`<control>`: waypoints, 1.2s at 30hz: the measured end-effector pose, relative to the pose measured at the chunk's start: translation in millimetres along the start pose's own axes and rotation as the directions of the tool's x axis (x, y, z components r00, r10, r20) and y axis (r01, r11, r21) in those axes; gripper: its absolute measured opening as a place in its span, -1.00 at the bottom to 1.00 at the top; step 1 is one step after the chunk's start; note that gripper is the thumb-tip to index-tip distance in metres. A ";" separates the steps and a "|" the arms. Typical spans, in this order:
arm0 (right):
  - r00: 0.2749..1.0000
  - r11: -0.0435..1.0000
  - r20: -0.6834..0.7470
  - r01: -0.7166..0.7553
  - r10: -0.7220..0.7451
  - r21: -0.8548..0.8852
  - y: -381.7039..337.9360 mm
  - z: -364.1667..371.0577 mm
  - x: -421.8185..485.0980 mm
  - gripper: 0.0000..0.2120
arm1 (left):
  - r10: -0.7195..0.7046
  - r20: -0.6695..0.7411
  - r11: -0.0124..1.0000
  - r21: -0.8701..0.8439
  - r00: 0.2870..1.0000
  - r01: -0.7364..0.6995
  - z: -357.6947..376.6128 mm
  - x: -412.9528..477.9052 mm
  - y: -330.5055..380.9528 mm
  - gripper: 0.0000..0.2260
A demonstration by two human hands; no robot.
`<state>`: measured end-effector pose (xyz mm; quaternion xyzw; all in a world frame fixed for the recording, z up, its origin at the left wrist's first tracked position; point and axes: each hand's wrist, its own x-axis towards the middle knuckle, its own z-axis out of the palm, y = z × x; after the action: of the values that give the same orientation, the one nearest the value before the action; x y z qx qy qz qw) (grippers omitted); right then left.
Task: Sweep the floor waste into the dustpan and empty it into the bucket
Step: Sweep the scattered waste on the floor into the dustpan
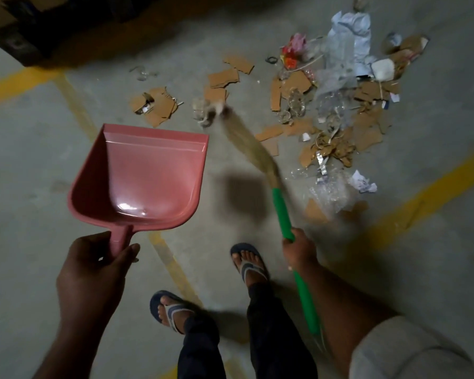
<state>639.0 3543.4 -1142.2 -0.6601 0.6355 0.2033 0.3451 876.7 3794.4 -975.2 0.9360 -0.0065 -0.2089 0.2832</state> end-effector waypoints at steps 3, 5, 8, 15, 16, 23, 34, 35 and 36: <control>0.996 0.999 -0.084 -0.036 0.039 0.034 32.0 -20.5 48.7 -0.62 | 0.008 0.015 0.999 -0.032 1.000 -0.007 11.4 -5.0 15.2 -0.72; 0.992 0.998 -0.120 -0.029 0.036 0.064 41.2 -33.4 61.4 -0.57 | 0.010 0.020 0.999 -0.052 1.000 -0.009 16.3 -7.7 24.0 -0.71; 0.987 0.989 -0.159 -0.001 0.025 0.151 22.8 -56.6 36.1 -0.60 | 0.013 0.022 0.998 -0.060 1.000 -0.012 20.2 -8.9 36.6 -0.70; 0.990 0.951 -0.110 0.114 -0.086 0.287 -3.8 -45.0 -29.7 -0.56 | 0.004 0.011 0.996 -0.086 1.000 -0.003 12.3 -10.8 63.4 -0.73; 0.990 0.946 -0.095 0.132 -0.108 0.296 -11.6 -41.3 -39.7 -0.55 | 0.007 0.010 0.996 -0.088 1.000 -0.006 9.2 -9.7 66.0 -0.74; 0.938 0.912 0.036 0.325 -0.344 0.249 -86.2 -3.6 -74.8 -0.51 | 0.015 0.004 0.993 -0.121 1.000 -0.014 -15.0 10.4 71.7 -0.76; 0.772 0.811 0.332 0.584 -0.542 -0.036 -311.1 137.7 -61.6 -0.55 | -0.073 0.016 0.960 -0.269 0.997 0.075 -38.3 162.4 -0.4 -0.77; 0.783 0.824 0.345 0.565 -0.518 -0.044 -329.4 157.1 -60.7 -0.57 | -0.104 0.004 0.956 -0.276 0.995 0.101 -41.4 177.8 -15.6 -0.77; 0.804 0.848 0.351 0.527 -0.480 -0.046 -346.0 174.5 -61.3 -0.59 | -0.131 -0.012 0.952 -0.282 0.991 0.122 -43.6 191.4 -31.6 -0.76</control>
<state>1000.8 3694.9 -1149.2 -0.7849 0.3547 0.2550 0.4395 1065.2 3819.0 -1033.4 0.8880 0.0876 -0.2111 0.3991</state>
